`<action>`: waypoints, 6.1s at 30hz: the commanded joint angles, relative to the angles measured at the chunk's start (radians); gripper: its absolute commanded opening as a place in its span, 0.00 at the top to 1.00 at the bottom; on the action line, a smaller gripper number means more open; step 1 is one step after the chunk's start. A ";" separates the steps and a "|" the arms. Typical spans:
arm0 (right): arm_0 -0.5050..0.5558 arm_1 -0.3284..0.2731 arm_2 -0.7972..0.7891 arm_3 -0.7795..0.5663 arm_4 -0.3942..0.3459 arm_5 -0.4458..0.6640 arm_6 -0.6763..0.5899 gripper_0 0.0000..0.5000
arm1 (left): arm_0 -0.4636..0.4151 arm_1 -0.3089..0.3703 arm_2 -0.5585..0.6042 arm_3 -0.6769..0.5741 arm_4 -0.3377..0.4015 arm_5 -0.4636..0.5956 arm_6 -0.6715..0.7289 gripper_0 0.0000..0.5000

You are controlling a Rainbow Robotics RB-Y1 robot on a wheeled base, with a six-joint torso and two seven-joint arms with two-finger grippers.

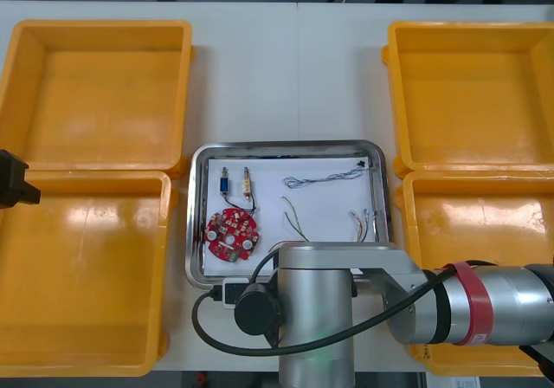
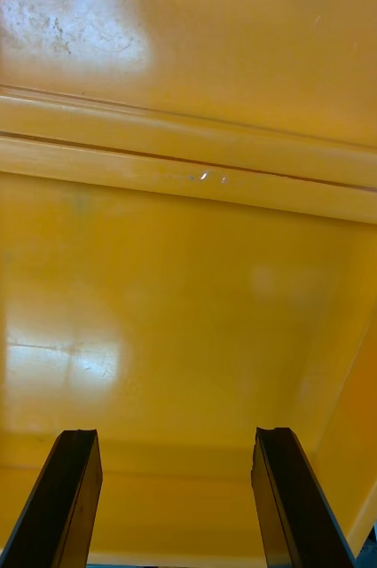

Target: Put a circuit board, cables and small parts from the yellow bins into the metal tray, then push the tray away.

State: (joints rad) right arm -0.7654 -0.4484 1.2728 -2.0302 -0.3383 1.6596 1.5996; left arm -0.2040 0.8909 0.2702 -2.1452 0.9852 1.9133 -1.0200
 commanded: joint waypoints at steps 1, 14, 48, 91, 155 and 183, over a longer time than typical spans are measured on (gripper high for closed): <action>0.014 0.033 0.008 -0.010 0.013 -0.011 0.022 0.00 | 0.015 0.045 0.029 -0.028 -0.008 0.007 -0.088 0.00; 0.014 0.059 0.008 0.041 0.027 -0.020 0.022 0.00 | 0.015 0.045 0.029 -0.028 -0.008 0.007 -0.088 0.00; -0.003 0.045 0.060 0.044 0.128 -0.024 0.006 1.00 | 0.015 0.045 0.029 -0.028 -0.008 0.007 -0.088 0.00; -0.287 -0.006 0.039 0.220 0.114 -0.116 0.011 1.00 | 0.015 0.045 0.029 -0.028 -0.008 0.007 -0.088 0.00; -0.534 0.000 0.039 0.674 0.005 -0.572 0.022 1.00 | 0.015 0.045 0.029 -0.028 -0.008 0.007 -0.088 0.00; -0.565 0.000 -0.016 0.651 -0.110 -0.526 0.046 0.00 | 0.015 0.045 0.029 -0.028 -0.008 0.007 -0.088 0.00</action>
State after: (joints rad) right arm -1.2754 -0.4392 1.3119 -1.3360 -0.4192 1.0817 1.5997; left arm -0.2040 0.8910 0.2702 -2.1456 0.9852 1.9133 -1.0201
